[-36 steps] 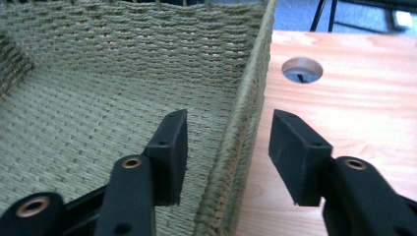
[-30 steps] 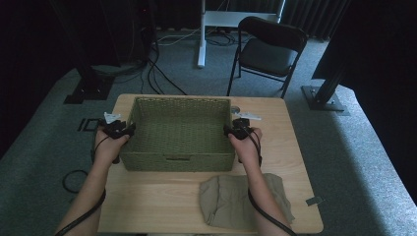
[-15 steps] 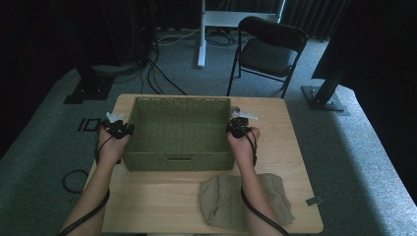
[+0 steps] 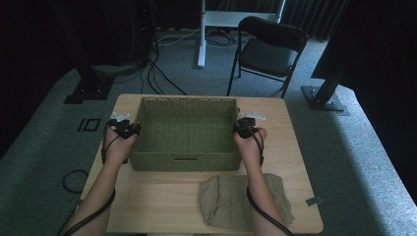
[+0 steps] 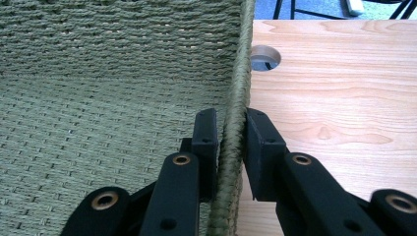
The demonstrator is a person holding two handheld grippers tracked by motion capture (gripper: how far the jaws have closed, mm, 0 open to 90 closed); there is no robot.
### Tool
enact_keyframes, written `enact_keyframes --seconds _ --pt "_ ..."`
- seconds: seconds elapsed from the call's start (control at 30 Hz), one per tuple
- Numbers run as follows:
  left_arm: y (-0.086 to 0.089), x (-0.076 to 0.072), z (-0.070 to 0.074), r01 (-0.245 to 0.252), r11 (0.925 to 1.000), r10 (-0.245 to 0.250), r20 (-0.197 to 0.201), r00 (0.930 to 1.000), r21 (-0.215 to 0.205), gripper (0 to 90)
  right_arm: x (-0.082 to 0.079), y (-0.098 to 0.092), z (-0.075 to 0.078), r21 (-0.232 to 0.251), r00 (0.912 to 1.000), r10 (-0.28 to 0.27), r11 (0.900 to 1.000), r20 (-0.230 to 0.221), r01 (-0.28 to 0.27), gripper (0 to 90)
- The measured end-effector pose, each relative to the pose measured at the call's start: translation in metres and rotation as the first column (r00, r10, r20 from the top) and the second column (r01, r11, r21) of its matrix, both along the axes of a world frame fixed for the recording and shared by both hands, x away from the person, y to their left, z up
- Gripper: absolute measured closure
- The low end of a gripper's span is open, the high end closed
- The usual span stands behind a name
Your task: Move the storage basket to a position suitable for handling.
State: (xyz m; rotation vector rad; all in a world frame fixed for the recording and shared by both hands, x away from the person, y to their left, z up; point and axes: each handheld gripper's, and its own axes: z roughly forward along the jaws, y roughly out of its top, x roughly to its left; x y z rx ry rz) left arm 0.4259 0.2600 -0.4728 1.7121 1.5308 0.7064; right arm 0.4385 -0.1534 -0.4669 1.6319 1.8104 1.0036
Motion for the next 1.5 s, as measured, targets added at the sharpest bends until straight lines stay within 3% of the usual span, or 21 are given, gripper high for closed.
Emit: enact_keyframes --seconds 0.53,1.5 --pt "-0.037 0.008 -0.002 0.023 0.9986 -0.023 0.001 0.9997 -0.049 79.0 0.000 -0.041 0.000 0.009 0.9997 -0.023 1.000 -0.004 0.023 76.4" --pt "-0.103 0.022 -0.001 0.093 0.9956 -0.093 0.001 0.9956 0.007 78.4 -0.002 -0.107 0.001 0.021 0.9976 -0.066 0.998 -0.022 0.066 76.4"
